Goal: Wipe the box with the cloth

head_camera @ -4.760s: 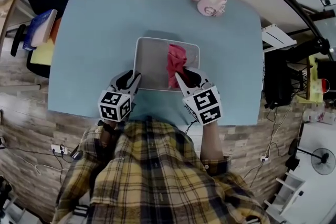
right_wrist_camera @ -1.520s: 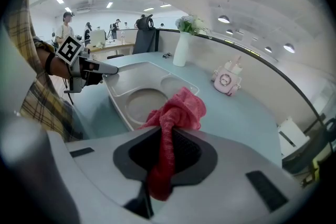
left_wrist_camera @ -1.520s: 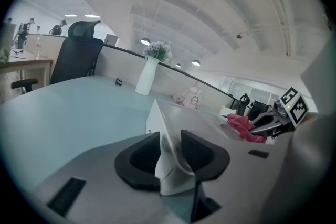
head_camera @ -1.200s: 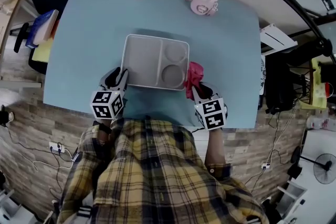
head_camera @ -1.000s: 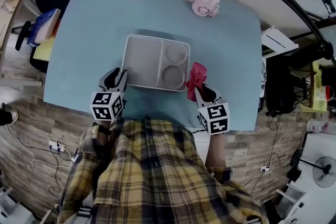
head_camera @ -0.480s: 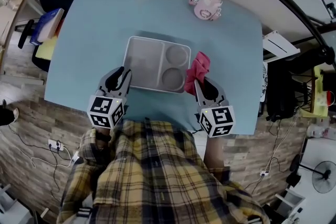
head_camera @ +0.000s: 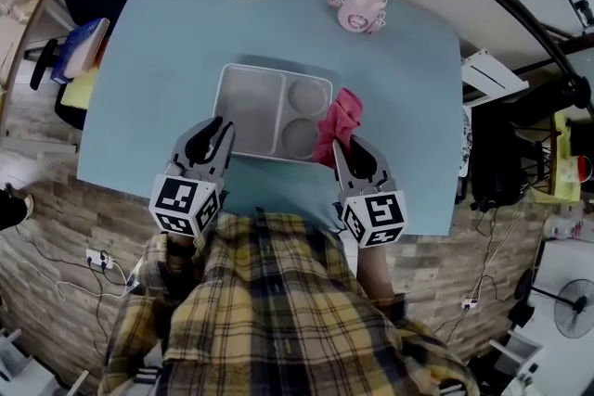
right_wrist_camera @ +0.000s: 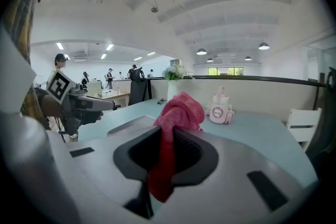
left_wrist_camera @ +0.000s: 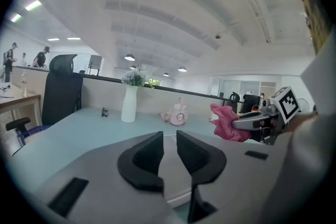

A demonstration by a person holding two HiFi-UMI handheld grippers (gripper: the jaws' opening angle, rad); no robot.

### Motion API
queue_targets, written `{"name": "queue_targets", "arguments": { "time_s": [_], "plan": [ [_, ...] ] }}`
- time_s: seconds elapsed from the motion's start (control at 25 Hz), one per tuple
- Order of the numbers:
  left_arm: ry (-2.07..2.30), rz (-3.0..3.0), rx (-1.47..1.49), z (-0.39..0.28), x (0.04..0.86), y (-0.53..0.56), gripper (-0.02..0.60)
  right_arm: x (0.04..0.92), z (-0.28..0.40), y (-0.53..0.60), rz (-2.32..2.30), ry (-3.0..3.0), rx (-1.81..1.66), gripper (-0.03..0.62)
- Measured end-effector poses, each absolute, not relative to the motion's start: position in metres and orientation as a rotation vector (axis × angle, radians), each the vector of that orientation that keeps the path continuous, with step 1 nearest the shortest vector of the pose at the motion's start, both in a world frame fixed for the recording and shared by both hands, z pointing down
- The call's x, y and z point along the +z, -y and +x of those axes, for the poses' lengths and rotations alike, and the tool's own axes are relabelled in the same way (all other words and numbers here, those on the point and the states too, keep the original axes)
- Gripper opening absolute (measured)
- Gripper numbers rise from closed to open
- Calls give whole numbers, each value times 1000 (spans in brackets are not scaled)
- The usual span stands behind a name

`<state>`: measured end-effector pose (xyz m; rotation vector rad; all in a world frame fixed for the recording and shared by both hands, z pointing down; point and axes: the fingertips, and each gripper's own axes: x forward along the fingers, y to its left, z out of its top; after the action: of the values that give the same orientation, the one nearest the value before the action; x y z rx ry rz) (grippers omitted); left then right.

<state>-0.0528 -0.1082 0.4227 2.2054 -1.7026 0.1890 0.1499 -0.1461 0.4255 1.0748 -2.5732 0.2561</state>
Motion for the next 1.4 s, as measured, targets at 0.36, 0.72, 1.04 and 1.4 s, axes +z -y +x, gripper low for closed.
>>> {"name": "queue_targets", "arguments": {
  "time_s": [0.36, 0.72, 1.04, 1.4],
  "plan": [
    [1733, 2211, 197, -50, 419, 107, 9, 425, 144, 140, 1001, 2605, 255, 54],
    [1737, 2210, 205, -51, 420, 107, -9, 426, 150, 144, 1043, 2596, 244, 55],
    [1714, 2223, 218, -52, 423, 106, -9, 428, 154, 147, 1093, 2574, 238, 55],
    [1709, 2224, 228, -52, 424, 106, -9, 429, 154, 149, 1096, 2566, 241, 54]
  ]
}}
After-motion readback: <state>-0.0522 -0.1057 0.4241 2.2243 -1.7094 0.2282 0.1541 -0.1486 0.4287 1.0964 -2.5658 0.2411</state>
